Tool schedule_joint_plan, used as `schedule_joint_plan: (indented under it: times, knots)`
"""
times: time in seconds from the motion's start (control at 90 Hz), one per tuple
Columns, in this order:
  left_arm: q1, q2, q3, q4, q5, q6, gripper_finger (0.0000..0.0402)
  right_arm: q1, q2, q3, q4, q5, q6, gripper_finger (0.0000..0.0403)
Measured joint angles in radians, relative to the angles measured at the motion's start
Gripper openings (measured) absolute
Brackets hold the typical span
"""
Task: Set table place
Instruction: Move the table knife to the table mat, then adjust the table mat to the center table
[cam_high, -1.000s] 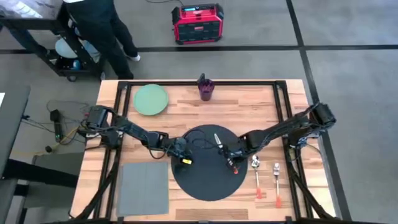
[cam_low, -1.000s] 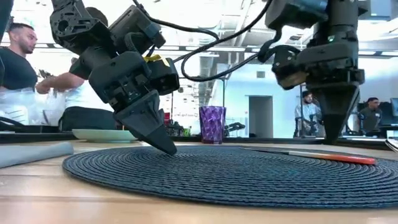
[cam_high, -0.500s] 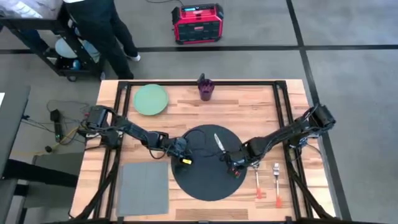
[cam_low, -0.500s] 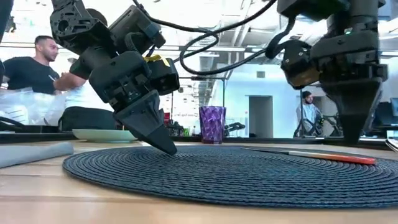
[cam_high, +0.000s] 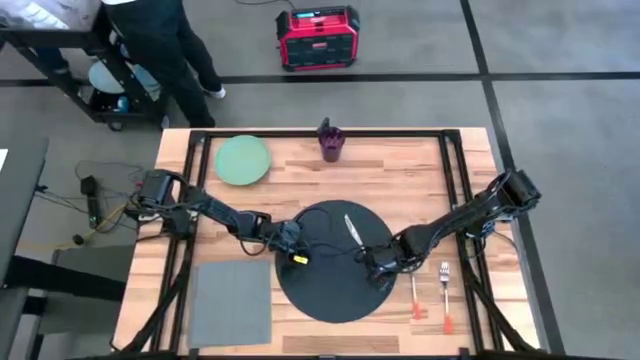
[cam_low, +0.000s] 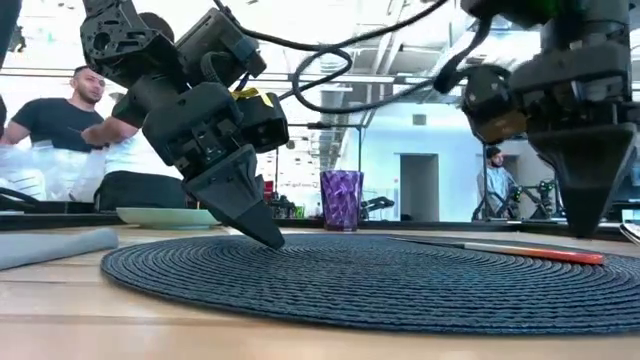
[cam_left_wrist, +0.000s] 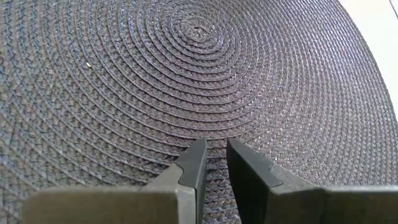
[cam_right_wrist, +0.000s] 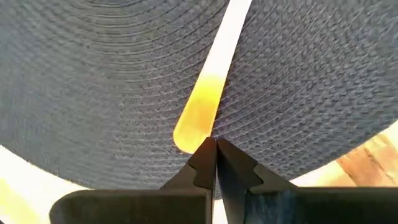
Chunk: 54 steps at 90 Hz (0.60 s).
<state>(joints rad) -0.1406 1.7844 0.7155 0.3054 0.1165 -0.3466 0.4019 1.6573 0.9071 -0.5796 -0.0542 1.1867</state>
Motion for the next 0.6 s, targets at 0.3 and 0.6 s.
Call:
schedule_joint_plan:
  times: [0.3, 0.6]
  knots:
    - [0.000, 0.000, 0.000, 0.000, 0.000, 0.005, 0.0047, 0.005, 0.000, -0.004, 0.041, -0.001, 0.017, 0.0000]
    - [0.000, -0.007, 0.002, -0.018, 0.002, -0.010, 0.0047, -0.014, 0.000, -0.004, 0.109, 0.015, 0.015, 0.0000]
